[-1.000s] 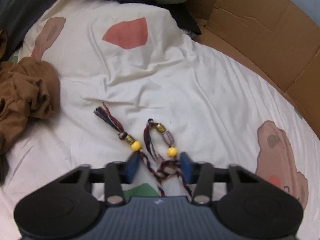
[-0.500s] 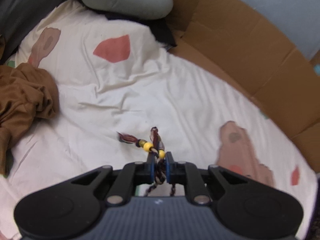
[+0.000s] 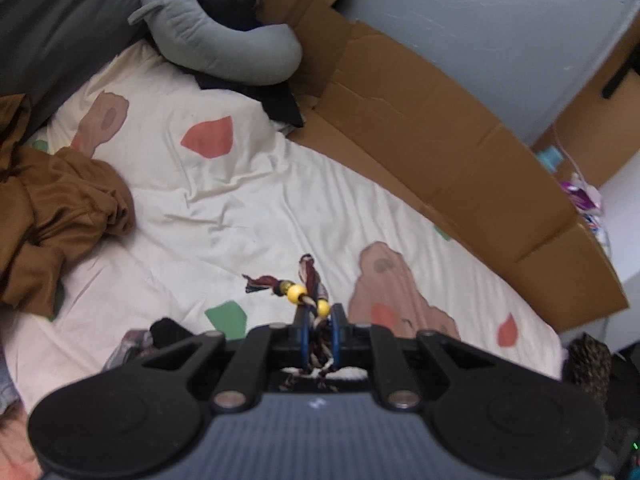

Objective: Fold clothes

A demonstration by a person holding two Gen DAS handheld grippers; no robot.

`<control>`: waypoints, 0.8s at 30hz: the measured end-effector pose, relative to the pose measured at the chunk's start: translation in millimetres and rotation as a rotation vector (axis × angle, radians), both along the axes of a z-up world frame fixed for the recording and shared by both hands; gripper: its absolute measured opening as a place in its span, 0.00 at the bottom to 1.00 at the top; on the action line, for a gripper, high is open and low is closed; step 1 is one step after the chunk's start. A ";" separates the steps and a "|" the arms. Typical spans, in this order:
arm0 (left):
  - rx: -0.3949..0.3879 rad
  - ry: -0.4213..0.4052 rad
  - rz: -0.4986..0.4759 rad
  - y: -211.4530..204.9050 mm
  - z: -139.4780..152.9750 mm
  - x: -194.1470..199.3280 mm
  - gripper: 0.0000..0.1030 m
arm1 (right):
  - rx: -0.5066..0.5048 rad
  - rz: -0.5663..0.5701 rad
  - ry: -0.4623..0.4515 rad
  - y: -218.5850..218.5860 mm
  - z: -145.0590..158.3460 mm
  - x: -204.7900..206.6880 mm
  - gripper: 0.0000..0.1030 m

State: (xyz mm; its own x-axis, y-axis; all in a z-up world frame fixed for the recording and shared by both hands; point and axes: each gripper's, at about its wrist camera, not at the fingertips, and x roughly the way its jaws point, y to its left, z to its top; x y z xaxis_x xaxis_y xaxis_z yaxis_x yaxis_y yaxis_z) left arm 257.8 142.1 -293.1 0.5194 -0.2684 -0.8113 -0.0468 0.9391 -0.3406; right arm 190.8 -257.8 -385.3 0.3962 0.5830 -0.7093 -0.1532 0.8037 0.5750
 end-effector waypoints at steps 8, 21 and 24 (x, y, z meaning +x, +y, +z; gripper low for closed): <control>-0.040 0.087 -0.091 -13.9 -1.8 -42.2 0.11 | 0.011 -0.008 -0.016 1.2 5.4 1.8 0.44; -0.030 0.232 -0.222 -24.9 -32.6 -87.5 0.11 | 0.006 -0.014 -0.002 -0.8 0.5 -0.9 0.44; -0.022 0.311 -0.251 -24.3 -47.4 -93.0 0.11 | 0.005 -0.014 -0.005 -0.5 1.1 -0.5 0.44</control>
State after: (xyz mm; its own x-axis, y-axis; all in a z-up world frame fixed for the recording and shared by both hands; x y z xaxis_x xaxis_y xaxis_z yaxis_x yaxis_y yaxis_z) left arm 164.8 117.9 -340.5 0.1660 -0.3747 -0.9122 0.0793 0.9271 -0.3664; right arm 190.3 -258.2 -384.1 0.4074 0.5813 -0.7044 -0.1447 0.8026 0.5786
